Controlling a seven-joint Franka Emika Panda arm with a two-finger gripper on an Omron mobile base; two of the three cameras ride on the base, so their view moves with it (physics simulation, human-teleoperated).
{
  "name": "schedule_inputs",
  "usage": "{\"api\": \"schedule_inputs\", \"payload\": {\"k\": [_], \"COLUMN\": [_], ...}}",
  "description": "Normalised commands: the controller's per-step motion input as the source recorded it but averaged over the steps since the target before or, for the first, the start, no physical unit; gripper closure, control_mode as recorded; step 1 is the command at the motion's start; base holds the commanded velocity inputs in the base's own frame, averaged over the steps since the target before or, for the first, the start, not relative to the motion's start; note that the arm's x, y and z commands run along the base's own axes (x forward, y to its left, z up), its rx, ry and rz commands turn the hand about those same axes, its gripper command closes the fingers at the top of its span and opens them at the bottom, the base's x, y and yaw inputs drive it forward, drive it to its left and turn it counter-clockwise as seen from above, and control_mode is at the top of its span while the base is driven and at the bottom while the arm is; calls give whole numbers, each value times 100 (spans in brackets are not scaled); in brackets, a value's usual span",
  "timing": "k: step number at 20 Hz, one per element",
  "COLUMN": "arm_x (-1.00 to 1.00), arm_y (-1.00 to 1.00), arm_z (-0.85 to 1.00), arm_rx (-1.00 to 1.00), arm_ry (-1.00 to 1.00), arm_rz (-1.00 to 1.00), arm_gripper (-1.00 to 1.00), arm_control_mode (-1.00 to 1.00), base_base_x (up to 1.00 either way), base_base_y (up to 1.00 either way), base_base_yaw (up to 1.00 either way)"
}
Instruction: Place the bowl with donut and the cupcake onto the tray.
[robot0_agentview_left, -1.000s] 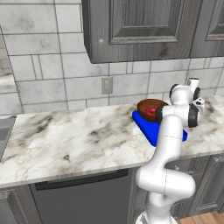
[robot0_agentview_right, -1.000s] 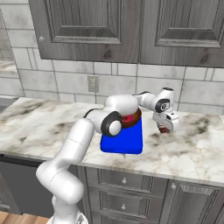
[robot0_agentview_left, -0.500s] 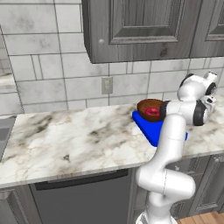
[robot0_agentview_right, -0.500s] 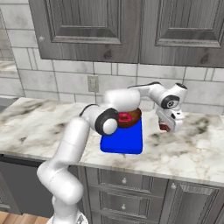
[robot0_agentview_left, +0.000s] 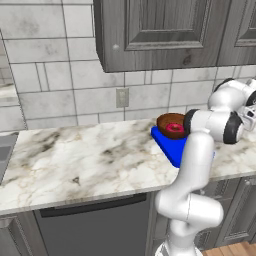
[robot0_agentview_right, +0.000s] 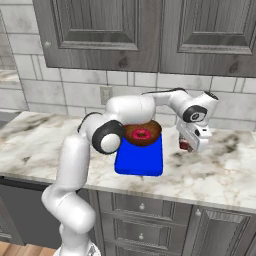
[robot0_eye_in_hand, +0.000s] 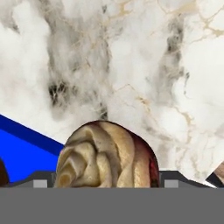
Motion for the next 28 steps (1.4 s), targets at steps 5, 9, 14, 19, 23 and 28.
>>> {"api": "schedule_inputs", "payload": {"k": [5, 9, 14, 19, 23, 28], "arm_x": [-52, -28, -6, -1, 1, 7], "arm_y": [47, 73, 62, 47, 25, 11], "arm_z": [23, -1, -1, -15, -19, -17], "arm_rx": [2, -6, -3, 0, 0, 1], "arm_ry": [-12, 0, 0, 0, 0, -8], "arm_rz": [2, 15, 27, 28, 29, 24], "arm_gripper": [100, 100, 100, 100, 100, 100], "arm_control_mode": [-100, -100, -100, -100, -100, -100], "base_base_x": [0, 0, 0, 0, 0, 0], "base_base_y": [0, 0, 0, 0, 0, 0], "base_base_yaw": [0, 0, 0, 0, 0, 0]}}
